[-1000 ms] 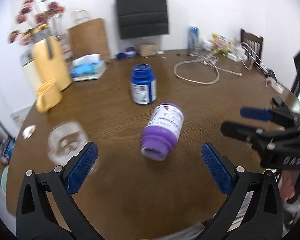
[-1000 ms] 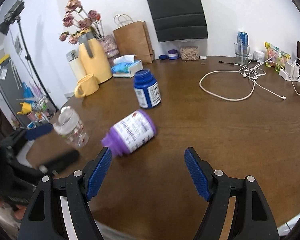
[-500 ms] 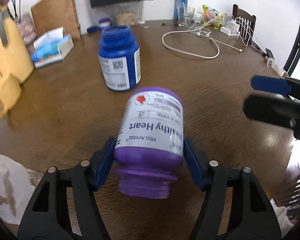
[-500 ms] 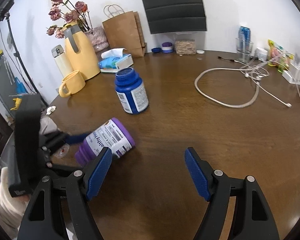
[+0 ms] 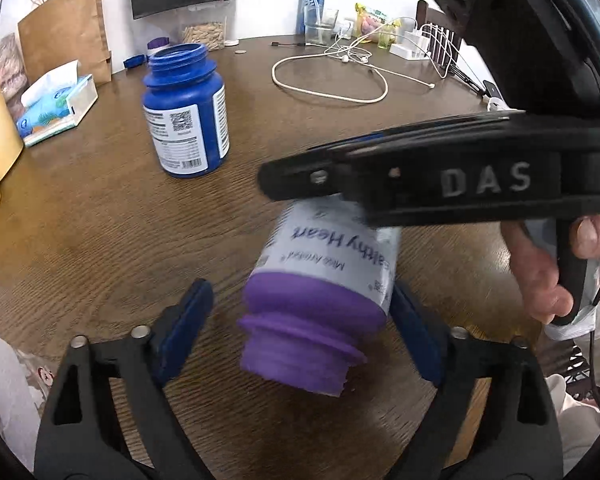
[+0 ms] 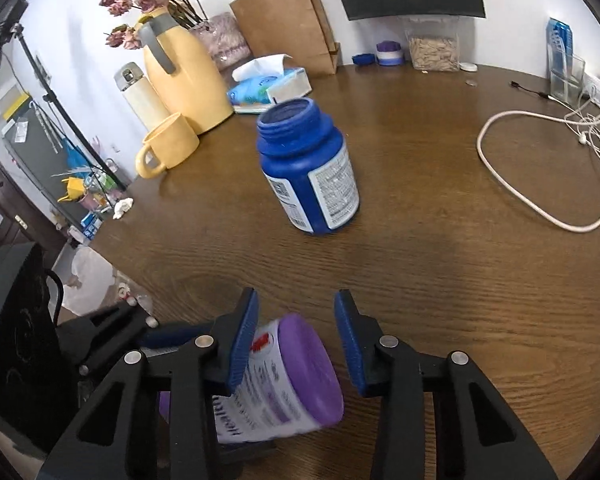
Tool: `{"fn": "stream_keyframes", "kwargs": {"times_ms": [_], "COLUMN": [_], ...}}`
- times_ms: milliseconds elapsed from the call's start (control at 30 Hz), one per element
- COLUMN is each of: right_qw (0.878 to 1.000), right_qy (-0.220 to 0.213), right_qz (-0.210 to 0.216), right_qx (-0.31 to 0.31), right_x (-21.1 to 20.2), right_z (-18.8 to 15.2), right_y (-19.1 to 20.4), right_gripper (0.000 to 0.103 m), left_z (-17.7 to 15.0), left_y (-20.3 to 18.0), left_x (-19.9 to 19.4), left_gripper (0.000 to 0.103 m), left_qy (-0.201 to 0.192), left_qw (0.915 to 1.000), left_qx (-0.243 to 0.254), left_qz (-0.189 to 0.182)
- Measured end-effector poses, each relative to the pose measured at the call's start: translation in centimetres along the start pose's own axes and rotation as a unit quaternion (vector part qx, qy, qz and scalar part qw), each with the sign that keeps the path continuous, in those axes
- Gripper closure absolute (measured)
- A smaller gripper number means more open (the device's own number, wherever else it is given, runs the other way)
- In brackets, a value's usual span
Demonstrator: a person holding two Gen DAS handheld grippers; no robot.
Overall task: Flip cup upright
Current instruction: 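Lift the purple bottle with the left tool while the right tool approaches it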
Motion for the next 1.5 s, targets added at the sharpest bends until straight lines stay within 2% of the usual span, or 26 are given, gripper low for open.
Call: {"fn": "stream_keyframes", "kwargs": {"times_ms": [133, 300, 433, 567, 667, 800, 967, 1067, 1100, 1133, 1167, 1200, 1233, 1267, 1333, 1433, 1500], "right_qw": [0.999, 0.998, 0.997, 0.994, 0.992, 0.991, 0.989, 0.99, 0.99, 0.992, 0.992, 0.993, 0.994, 0.994, 0.994, 0.994, 0.995], "right_qy": [-0.003, -0.007, -0.009, -0.016, -0.02, -0.004, 0.015, 0.007, 0.002, 0.003, 0.002, -0.003, -0.007, -0.009, -0.008, 0.003, 0.008], "right_qz": [-0.046, -0.041, -0.009, 0.028, 0.042, 0.054, 0.077, 0.071, 0.078, 0.083, 0.084, 0.083, 0.084, 0.086, 0.089, 0.098, 0.086], "right_qx": [0.02, 0.054, 0.081, 0.102, 0.116, 0.124, 0.128, 0.123, 0.115, 0.1, 0.09, 0.082, 0.074, 0.068, 0.057, 0.048, 0.053], "right_x": [-1.2, -2.4, -3.0, -3.3, -3.5, -3.2, -2.3, -3.2, -3.6, -4.1, -4.4, -4.9, -5.1, -5.2, -4.9, -3.7, -3.0], "right_z": [-0.4, -1.4, -1.8, -2.7, -3.2, -4.2, -5.7, -5.6, -5.4, -5.0, -4.7, -4.3, -4.2, -3.9, -3.4, -3.3, -3.4], "right_y": [-1.4, -3.1, -3.9, -4.2, -4.5, -4.0, -3.2, -3.0, -2.8, -2.4, -2.2, -1.9, -1.8, -1.6, -1.3, -0.7, -1.2], "right_gripper": [0.06, 0.06, 0.06, 0.06, 0.06, 0.06, 0.06, 0.06, 0.06, 0.06, 0.06, 0.06, 0.06, 0.059, 0.059, 0.059, 0.06], "left_z": [0.3, 1.6, 4.0, 5.4, 5.9, 6.3, 5.8, 5.0, 4.7, 3.8, 3.2, 2.3, 1.3, 0.3, -0.8, -0.2, 0.2], "left_y": [0.9, 1.8, 1.2, 1.5, 1.6, 2.5, 3.2, 2.7, 2.4, 2.2, 2.3, 2.4, 2.3, 2.1, 2.2, 1.9, 2.0], "left_x": [-0.3, -0.5, -0.5, 0.4, 0.6, 1.3, 1.6, -0.7, -1.7, -2.9, -3.6, -4.2, -4.6, -4.3, -3.9, -2.8, -1.8], "left_gripper": [0.015, 0.015, 0.015, 0.018, 0.02, 0.024, 0.024, 0.021, 0.018, 0.015, 0.014, 0.013, 0.013, 0.013, 0.011, 0.016, 0.018], "left_qy": [-0.008, 0.003, 0.043, 0.085, 0.086, 0.062, 0.045, 0.042, 0.038, 0.036, 0.04, 0.042, 0.05, 0.078, 0.086, 0.087, 0.095], "left_qw": [0.9996, 0.9996, 0.9985, 0.9923, 0.9906, 0.9887, 0.9918, 0.9921, 0.9925, 0.9894, 0.9841, 0.979, 0.9752, 0.9704, 0.9611, 0.9614, 0.9656], "left_qx": [-0.008, -0.028, -0.027, -0.063, -0.079, -0.117, -0.116, -0.117, -0.116, -0.124, -0.145, -0.176, -0.205, -0.224, -0.262, -0.261, -0.24], "left_qz": [0.024, 0.005, -0.019, -0.065, -0.072, -0.071, -0.026, -0.017, 0.009, 0.065, 0.094, 0.093, 0.067, 0.046, 0.016, -0.01, -0.029]}}
Point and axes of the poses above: each gripper's, at about its wrist camera, not at the fingertips, and x roughly the way its jaws point, y to its left, z to its top, the point moved 1 cm from there along x, roughly the way its jaws point, and after that the axes turned 12 degrees about -x, right-handed, at the moved point
